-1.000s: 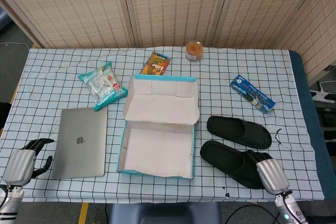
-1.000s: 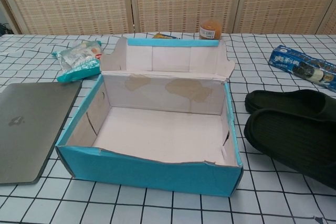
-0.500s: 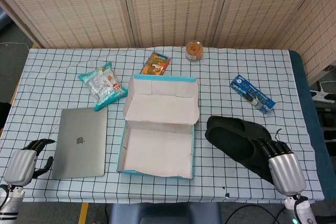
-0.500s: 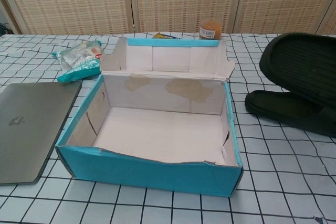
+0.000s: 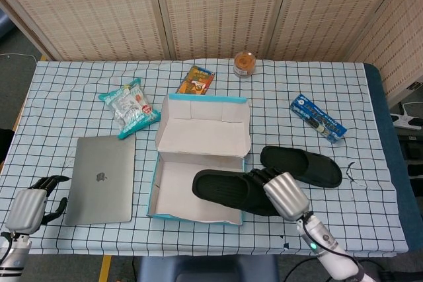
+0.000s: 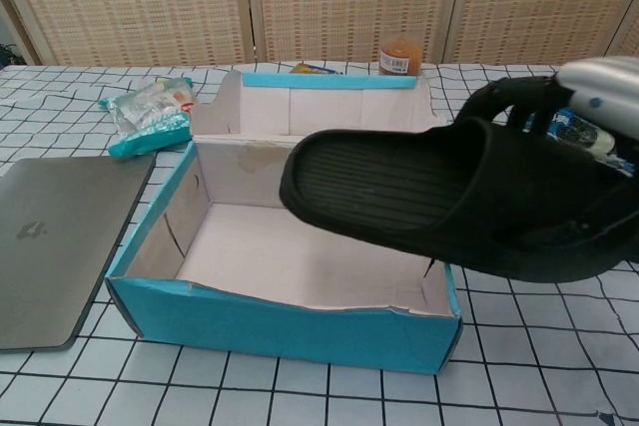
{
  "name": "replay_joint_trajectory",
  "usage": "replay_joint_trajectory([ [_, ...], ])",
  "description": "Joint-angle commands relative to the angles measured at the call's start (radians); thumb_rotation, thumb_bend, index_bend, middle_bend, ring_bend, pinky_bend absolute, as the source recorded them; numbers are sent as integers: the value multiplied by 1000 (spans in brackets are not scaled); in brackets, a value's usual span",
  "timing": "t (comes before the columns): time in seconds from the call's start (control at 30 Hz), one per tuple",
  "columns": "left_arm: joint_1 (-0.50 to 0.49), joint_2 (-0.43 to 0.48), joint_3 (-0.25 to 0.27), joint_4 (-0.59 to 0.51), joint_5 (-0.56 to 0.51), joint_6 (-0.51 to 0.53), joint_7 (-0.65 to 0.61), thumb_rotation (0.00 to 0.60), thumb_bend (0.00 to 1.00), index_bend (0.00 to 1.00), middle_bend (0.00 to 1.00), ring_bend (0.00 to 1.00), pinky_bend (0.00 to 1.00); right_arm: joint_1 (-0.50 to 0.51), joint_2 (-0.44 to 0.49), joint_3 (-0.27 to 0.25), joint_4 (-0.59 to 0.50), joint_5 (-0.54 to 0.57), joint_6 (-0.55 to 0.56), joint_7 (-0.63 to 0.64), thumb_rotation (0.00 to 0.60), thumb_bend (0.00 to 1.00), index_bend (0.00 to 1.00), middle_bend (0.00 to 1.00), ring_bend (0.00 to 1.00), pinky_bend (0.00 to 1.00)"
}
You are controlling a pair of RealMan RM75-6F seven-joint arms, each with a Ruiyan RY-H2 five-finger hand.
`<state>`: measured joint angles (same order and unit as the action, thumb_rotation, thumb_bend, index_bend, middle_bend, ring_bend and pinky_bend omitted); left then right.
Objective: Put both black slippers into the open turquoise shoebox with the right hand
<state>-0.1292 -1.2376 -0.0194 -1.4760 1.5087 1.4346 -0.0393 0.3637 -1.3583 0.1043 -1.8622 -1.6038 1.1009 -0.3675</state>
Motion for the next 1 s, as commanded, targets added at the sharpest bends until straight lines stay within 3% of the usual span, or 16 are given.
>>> replay_joint_trajectory([
  [0.03,0,-1,-1,3,-2,0,1,600,431,286,302,288,538,139,-131,78,42,154,-149,2,600,90,685,595,520,375],
  [0.33,0,2,-2,0,-2,0,-14,600,432,286,302,288,538,222,-279,96,94,254,-153,-100,600,90,686,595,521,375],
  [0.63,0,4,-1,-2,-3,-3,-16,600,432,286,302,288,539,251,-298,109,46,337,-111,-186,600,91,687,596,521,376],
  [1.0,-3,4,2,-6,-13,-21,3,600,432,286,303,288,538,332,-368,180,44,468,-83,-228,600,90,687,596,521,376],
])
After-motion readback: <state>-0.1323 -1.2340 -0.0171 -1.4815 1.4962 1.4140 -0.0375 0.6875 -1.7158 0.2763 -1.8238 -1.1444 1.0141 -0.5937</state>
